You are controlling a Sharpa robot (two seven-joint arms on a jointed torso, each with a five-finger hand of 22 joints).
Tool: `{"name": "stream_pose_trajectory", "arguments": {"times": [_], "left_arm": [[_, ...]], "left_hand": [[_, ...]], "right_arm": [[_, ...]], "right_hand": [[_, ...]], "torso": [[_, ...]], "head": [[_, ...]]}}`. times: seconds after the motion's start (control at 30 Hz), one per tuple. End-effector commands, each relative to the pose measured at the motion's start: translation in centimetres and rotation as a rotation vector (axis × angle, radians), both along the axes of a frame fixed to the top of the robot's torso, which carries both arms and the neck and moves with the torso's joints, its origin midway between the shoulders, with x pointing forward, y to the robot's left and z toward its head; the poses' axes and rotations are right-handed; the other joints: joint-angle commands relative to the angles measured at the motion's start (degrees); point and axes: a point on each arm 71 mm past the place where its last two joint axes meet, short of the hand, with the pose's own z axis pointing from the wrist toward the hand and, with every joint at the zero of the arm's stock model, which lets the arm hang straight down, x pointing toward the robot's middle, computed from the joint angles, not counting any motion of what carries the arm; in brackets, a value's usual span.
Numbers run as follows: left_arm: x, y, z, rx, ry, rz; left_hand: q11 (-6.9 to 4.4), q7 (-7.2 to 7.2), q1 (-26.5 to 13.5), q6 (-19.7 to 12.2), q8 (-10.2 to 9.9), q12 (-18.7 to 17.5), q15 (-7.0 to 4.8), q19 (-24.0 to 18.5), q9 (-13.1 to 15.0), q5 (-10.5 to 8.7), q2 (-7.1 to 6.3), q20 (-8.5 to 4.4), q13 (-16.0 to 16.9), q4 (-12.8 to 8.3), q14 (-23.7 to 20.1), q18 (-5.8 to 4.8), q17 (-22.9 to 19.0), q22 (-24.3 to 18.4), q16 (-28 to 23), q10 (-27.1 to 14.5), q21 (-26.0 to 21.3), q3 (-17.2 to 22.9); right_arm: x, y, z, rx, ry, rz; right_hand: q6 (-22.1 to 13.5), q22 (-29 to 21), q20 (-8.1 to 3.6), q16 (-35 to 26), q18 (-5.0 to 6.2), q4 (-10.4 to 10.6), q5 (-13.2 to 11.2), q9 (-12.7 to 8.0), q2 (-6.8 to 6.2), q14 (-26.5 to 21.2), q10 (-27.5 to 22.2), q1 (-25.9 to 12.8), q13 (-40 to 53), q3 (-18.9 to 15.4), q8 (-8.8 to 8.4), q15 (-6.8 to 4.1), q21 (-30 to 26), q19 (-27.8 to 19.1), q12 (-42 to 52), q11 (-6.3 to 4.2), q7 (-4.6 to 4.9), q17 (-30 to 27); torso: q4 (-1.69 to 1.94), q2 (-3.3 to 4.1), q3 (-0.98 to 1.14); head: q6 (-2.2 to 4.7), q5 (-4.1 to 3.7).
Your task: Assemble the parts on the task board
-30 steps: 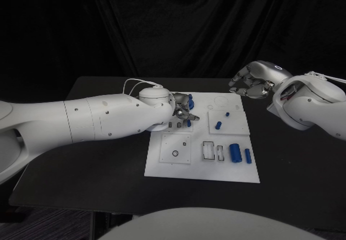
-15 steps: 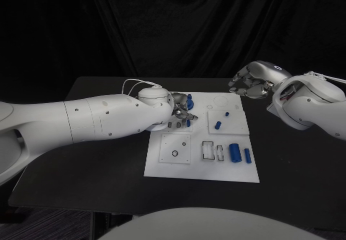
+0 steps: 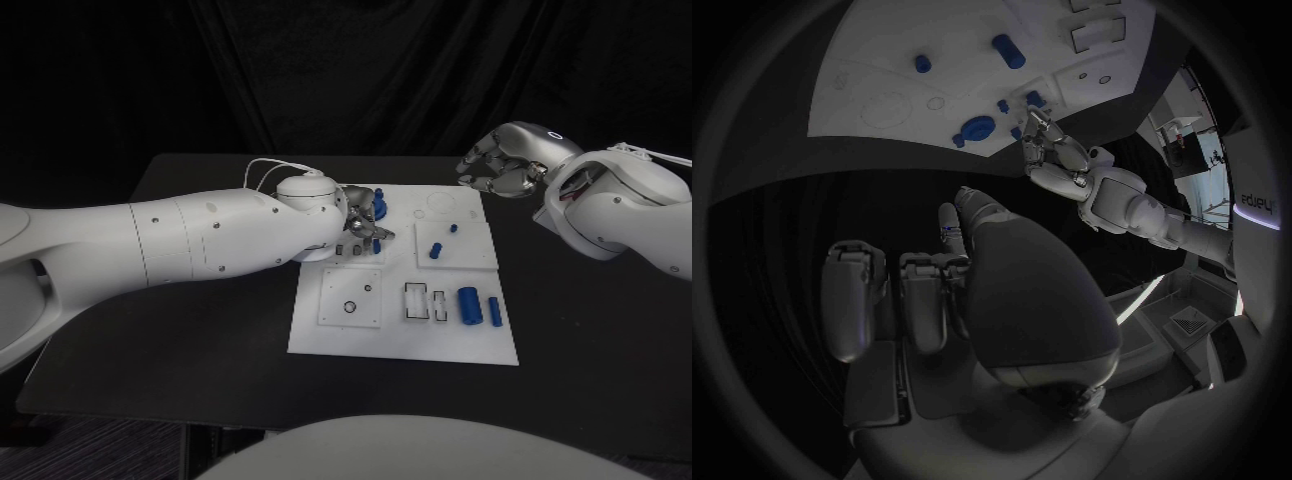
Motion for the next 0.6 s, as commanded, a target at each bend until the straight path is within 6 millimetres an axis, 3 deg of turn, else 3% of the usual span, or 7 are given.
{"name": "stream_pose_trajectory", "arguments": {"times": [0.03, 0.6], "left_arm": [[-0.09, -0.18, -0.21, -0.002, 0.006, -0.012], [-0.18, -0.31, -0.83, 0.011, 0.027, -0.019]], "left_hand": [[-0.34, 0.15, 0.47, -0.23, -0.34, 0.20, -0.19, 6.03, 0.04, -0.04, 0.10, -0.16, 15.07, 0.13, 6.06, -0.35, 15.09, 15.09, 0.15, 6.05, 0.17, 0.28], [-0.16, 0.34, 1.29, -0.49, -1.55, 0.20, -0.04, 6.03, 0.04, -0.41, 0.24, -0.01, 15.07, -0.06, 6.06, -0.35, 15.09, 15.09, 0.15, 6.05, 0.17, 0.79]], "right_arm": [[0.01, -0.20, -0.15, -0.004, 0.009, -0.020], [-0.01, -0.22, -0.19, -0.007, 0.015, -0.022]], "right_hand": [[0.38, 12.60, 0.35, 0.15, 0.53, -0.06, 0.39, -0.08, 0.28, 6.02, 5.87, 0.30, 15.08, 0.22, -0.33, 0.40, -0.24, 2.13, 0.16, 0.39, 0.15, 15.10], [0.40, 12.60, 0.37, 0.15, 0.53, -0.08, 0.44, -0.10, 0.30, 6.02, 5.87, 0.31, 15.08, 0.24, -0.34, 0.42, -0.23, 2.13, 0.16, 0.41, 0.16, 15.10]], "torso": [[0.01, -0.01, 0.03], [0.00, 0.06, 0.04]], "head": [[0.01, 0.01], [0.01, -0.11]]}}
